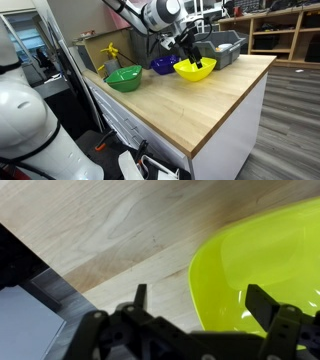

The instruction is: Put the yellow bowl in the green bowl

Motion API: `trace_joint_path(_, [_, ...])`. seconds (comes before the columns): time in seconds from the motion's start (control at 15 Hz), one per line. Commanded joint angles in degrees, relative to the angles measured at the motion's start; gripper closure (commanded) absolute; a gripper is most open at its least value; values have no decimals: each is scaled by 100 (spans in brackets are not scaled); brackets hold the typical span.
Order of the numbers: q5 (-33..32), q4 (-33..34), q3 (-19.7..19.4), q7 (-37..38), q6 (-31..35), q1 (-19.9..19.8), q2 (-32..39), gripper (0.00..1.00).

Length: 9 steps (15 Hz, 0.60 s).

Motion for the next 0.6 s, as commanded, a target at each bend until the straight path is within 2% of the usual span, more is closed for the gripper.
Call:
trace_joint_path(0.0, [65,83,-89,405,174,62,155,0])
trace_joint_path(0.13, [78,85,-101,538,209,73,203,0])
trace_joint_path(0.2, [96,76,-95,567,238,74,226,10])
trace_joint_path(0.27, [104,71,-91,605,252,78,238,26])
trace_joint_path(0.53, [156,74,-78,651,268,91,296,58])
